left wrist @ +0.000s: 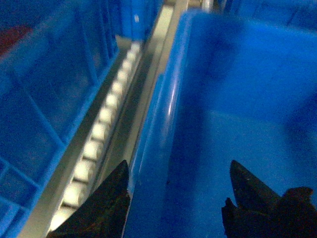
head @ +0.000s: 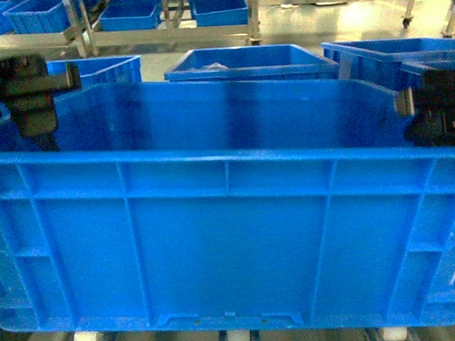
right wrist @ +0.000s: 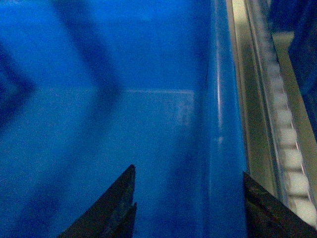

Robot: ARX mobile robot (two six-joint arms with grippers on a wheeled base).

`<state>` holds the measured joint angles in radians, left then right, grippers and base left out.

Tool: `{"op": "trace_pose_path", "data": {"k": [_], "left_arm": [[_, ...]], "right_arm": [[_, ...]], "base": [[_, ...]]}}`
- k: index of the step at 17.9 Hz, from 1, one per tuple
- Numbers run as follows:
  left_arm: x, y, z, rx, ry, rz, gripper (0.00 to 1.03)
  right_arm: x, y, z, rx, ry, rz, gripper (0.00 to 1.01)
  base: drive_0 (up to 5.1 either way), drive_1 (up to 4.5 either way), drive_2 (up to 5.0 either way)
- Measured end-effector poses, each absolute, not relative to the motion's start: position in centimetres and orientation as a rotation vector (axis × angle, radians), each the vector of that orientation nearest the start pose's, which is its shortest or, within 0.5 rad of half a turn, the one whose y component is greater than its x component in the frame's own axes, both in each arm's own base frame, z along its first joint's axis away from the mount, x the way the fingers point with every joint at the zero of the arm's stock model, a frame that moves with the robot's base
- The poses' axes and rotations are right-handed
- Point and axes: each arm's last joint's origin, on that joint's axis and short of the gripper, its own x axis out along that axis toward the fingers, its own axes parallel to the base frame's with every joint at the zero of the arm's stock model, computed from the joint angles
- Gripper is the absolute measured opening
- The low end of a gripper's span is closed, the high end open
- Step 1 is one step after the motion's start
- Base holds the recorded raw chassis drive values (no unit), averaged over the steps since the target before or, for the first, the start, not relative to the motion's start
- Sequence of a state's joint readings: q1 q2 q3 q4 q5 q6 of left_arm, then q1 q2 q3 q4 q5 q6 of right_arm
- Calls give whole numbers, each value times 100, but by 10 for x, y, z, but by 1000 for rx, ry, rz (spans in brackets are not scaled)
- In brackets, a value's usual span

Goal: Place box next to blue box on left shelf

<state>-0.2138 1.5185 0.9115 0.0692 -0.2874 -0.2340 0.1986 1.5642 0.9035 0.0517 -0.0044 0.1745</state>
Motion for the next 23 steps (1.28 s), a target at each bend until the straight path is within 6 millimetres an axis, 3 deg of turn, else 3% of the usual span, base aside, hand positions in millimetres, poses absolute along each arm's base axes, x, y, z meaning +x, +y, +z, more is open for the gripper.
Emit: {"op": "trace_pose_path", "data": {"k": [3, 4, 5, 8, 9, 10, 12, 15, 20, 23], "left_arm": [[318, -64, 287, -188, 162, 103, 88], [315, -64, 300, -199, 120, 100, 100], [315, -65, 298, -195, 128, 100, 97], [318, -64, 288, -183, 149, 100, 97], [312, -59, 286, -152, 33, 21, 85], [289, -49, 269, -82, -3, -4, 71], [260, -33, 246, -36, -13, 16, 46], [219, -20, 214, -17, 7, 3, 3], [175, 1, 189, -17, 9, 17, 2], [156, 0, 180, -17, 11, -2, 2]], "right_arm": [[314, 71, 264, 188, 364, 275, 83], [313, 74, 268, 190, 353, 295, 94], [314, 74, 261, 191, 383, 289, 100], [316, 74, 254, 185, 365, 268, 97], [309, 72, 250, 114, 160, 148, 84], [290, 59, 236, 60, 73, 48, 72], [259, 36, 223, 30, -5, -22, 46], [219, 22, 199, 8, 13, -5, 3], [174, 2, 181, 6, 14, 1, 2], [156, 0, 176, 6, 11, -1, 2]], "base": [[0, 0, 0], [0, 0, 0], [0, 0, 0], [0, 0, 0], [0, 0, 0], [0, 0, 0], [0, 0, 0], [0, 0, 0], [0, 0, 0], [0, 0, 0]]}}
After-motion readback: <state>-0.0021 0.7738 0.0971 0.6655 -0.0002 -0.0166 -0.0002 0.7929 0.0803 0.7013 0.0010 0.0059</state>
